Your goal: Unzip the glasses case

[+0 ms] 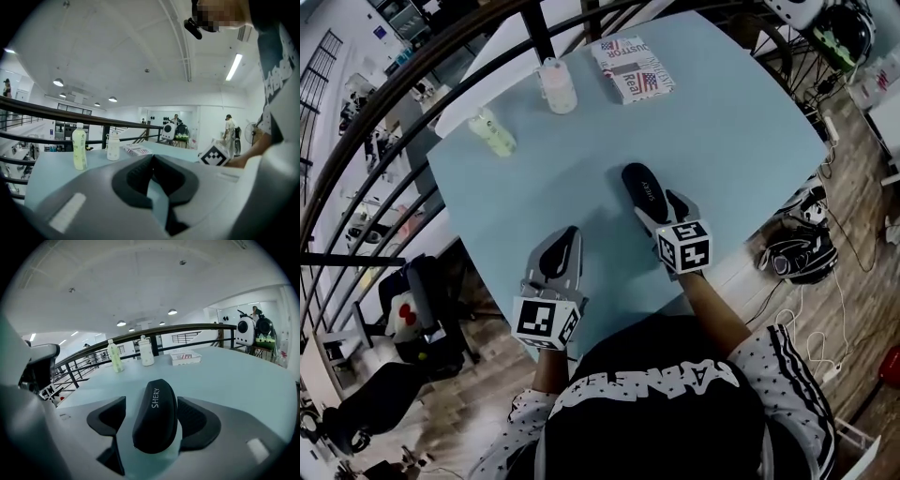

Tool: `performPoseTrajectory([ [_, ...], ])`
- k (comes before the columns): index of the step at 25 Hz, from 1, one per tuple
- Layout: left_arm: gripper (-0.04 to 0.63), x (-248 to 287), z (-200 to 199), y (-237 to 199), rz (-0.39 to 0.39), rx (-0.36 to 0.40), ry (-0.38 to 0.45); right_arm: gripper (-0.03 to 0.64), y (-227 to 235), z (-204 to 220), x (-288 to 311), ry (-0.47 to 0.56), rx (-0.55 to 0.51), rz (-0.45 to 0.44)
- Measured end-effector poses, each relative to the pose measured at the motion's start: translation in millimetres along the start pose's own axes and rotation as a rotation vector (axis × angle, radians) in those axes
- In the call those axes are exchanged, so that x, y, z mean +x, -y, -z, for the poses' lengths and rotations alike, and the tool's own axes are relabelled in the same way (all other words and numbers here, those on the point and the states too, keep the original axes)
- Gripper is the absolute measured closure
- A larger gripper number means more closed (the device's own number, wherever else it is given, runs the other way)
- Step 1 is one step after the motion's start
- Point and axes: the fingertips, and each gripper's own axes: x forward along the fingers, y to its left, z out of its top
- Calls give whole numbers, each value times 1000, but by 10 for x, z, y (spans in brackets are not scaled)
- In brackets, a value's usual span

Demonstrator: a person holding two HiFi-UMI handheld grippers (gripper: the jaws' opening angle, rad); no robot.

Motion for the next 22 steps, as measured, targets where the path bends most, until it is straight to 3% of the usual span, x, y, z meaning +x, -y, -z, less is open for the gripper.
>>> performPoseTrajectory([
  [8,595,74,66,-62,-7,-15,-21,233,94,179,296,-87,-14,36],
  [14,595,82,80,-105,-8,-20,-21,232,89,352,453,-149,-24,41],
  [22,595,33,106,-134,-13,-19,-29,259,108,366,429,-138,-13,42],
])
